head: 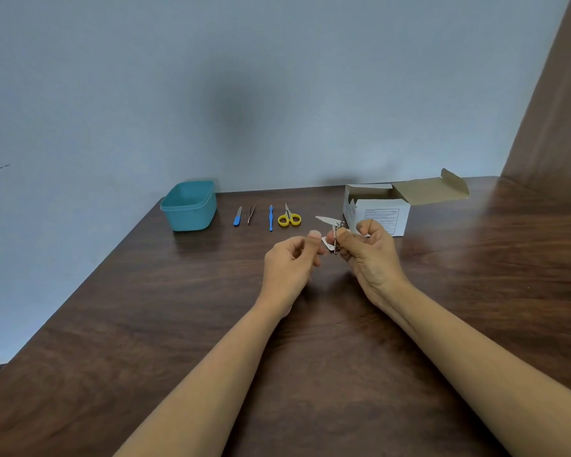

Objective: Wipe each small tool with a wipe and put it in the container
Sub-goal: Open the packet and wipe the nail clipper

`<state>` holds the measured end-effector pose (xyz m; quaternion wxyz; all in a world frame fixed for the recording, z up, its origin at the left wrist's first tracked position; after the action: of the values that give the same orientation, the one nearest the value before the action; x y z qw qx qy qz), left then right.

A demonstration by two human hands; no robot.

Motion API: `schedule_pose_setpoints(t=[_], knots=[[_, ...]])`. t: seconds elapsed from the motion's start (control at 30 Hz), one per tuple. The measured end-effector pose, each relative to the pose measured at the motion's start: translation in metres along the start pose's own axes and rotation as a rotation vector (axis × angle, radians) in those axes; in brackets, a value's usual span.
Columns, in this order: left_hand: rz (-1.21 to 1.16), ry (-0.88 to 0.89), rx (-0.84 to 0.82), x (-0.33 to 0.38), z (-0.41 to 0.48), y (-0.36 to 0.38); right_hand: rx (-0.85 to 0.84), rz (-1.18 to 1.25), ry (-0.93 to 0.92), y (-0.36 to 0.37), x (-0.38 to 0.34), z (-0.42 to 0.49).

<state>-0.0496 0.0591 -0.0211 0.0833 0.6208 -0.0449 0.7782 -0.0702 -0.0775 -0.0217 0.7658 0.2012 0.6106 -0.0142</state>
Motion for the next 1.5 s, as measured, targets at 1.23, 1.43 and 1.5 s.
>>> schedule_pose_setpoints(t=[1.23, 1.43, 1.5], knots=[[-0.16, -0.012, -0.095, 0.0002, 0.0021, 0.0003, -0.145, -0.228, 0.159, -0.0019, 0.0039, -0.0005], [-0.163, -0.006, -0.108, -0.0006, 0.0024, -0.001, -0.19, -0.279, 0.073, 0.0033, 0.0015, -0.0029], [-0.164, -0.01, -0.097, -0.0016, 0.0023, -0.0012, -0.213, -0.277, 0.061, 0.0035, 0.0023, -0.0021]])
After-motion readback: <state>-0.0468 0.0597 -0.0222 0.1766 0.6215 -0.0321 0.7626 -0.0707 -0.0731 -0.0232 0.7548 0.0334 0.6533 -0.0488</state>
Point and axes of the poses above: each hand's wrist, its own z-axis towards the middle knuckle, its own y-axis out of the palm, x = y × z, the point moved 5 cm from there along z, towards the middle knuckle, and after that the axes turned 11 degrees about -z, right-handed, at the moved point
